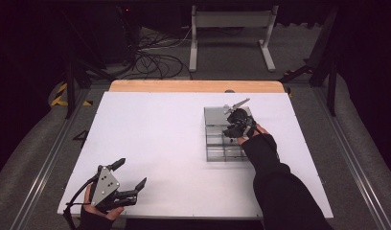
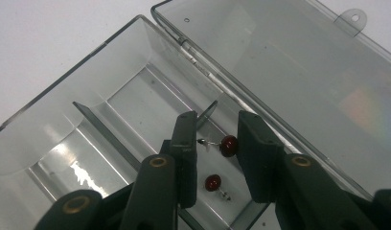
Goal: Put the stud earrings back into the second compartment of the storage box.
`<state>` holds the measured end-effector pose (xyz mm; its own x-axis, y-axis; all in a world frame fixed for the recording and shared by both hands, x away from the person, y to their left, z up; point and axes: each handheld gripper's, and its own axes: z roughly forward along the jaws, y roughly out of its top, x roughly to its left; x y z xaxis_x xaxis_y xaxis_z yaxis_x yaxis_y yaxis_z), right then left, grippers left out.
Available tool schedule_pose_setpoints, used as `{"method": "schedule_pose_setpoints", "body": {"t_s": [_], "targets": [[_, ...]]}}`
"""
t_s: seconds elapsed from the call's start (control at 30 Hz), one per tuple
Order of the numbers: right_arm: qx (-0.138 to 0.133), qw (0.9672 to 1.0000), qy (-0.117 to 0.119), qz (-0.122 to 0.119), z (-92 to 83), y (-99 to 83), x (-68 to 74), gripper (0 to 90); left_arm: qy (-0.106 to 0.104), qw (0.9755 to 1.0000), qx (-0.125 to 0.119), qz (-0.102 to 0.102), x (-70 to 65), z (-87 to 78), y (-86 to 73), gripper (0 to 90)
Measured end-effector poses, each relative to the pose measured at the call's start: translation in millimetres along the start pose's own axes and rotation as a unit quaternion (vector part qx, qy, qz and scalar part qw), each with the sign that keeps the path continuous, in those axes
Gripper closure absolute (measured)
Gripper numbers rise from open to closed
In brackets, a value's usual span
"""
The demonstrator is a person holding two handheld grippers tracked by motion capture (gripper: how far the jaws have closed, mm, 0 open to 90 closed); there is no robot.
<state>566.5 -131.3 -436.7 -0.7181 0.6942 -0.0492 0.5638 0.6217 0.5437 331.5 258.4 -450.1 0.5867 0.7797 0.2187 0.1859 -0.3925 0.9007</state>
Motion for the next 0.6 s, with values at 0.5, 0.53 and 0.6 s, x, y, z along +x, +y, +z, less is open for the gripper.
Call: {"method": "schedule_pose_setpoints", "body": {"t_s": [0.5,0.53,0.6], "targets": [[0.015,0.9998,0.008,0.000,2.1,-0.7,1.5,63.4,0.000,1.0000,-0.001,0.000,0.1,-0.1,0.2,12.4],[0.016,0.9998,0.009,-0.003,1.3,-0.7,2.2,62.7,0.000,1.0000,-0.001,0.000,-0.1,-0.1,0.2,12.4],[0.011,0.9999,0.009,-0.005,-2.0,-0.4,4.2,60.6,0.000,1.0000,-0.001,0.000,-0.2,-0.1,0.3,12.4]]}}
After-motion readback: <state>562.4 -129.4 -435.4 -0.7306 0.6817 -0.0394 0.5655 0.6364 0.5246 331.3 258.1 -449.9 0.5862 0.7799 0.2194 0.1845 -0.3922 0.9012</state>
